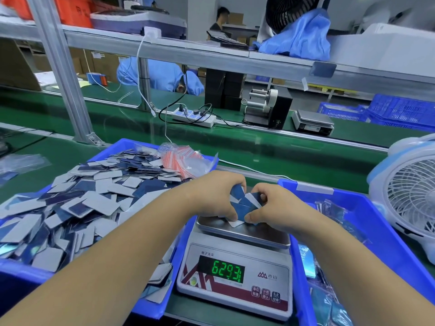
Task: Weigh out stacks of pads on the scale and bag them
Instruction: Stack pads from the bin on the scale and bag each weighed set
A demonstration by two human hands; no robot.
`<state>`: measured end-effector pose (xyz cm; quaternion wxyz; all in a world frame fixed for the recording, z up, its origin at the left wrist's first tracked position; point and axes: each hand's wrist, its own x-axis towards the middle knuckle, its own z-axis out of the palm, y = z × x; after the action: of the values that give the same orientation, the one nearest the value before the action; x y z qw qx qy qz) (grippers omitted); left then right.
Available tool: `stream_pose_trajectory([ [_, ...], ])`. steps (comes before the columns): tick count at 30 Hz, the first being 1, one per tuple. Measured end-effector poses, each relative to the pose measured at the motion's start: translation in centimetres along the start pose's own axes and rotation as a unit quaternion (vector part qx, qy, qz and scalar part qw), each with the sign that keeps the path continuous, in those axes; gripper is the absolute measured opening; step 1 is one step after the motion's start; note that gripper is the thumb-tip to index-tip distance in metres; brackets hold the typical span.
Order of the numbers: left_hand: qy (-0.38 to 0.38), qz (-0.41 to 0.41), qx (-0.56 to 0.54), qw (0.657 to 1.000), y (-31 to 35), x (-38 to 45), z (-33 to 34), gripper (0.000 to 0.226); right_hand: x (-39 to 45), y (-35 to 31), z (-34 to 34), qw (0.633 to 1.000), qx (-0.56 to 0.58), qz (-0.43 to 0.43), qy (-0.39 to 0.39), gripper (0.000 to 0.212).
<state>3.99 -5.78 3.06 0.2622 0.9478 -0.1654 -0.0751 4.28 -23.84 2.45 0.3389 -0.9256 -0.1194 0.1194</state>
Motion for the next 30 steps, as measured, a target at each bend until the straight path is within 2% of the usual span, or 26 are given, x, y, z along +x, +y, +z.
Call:
stream_pose_trajectory([
  [5, 0.029, -0.005, -0.021, 0.999, -0.2, -0.1, 0.4, 0.043, 0.0, 0.2, -0.1, 1.000, -0.009, -0.010, 0.008, 0.026],
  [13, 0.022, -0.034, -0.038, 0.998, -0.2, 0.4, 0.6, 0.043, 0.6, 0.1, 0.4, 1.000, 0.005, 0.008, 0.014, 0.025],
  [19, 0.025, -0.039, -0.151, 0.987, 0.5, -0.1, 0.0, 0.047, 0.0, 0.2, -1.3, 0.998, 0.052, -0.017, 0.005, 0.027],
  [22, 0.025, -0.053, -0.188, 0.980, 0.9, -0.5, 0.3, 0.044, -0.4, 0.1, -1.9, 0.999, 0.014, -0.036, -0.014, 0.025],
  [25, -0.001, -0.078, -0.111, 0.991, 1.4, -1.0, 1.6, 0.039, -0.6, 0.3, -1.4, 0.997, -0.050, -0.031, -0.051, 0.017],
  [28, -0.015, -0.082, 0.025, 0.996, 2.0, -0.9, 2.1, 0.040, -0.6, 0.3, -0.9, 0.995, -0.075, -0.031, -0.052, 0.013],
  [30, -0.022, -0.083, 0.074, 0.994, 2.3, -0.7, 1.8, 0.042, -0.4, 0.1, -1.0, 0.995, -0.083, -0.034, -0.052, 0.014],
])
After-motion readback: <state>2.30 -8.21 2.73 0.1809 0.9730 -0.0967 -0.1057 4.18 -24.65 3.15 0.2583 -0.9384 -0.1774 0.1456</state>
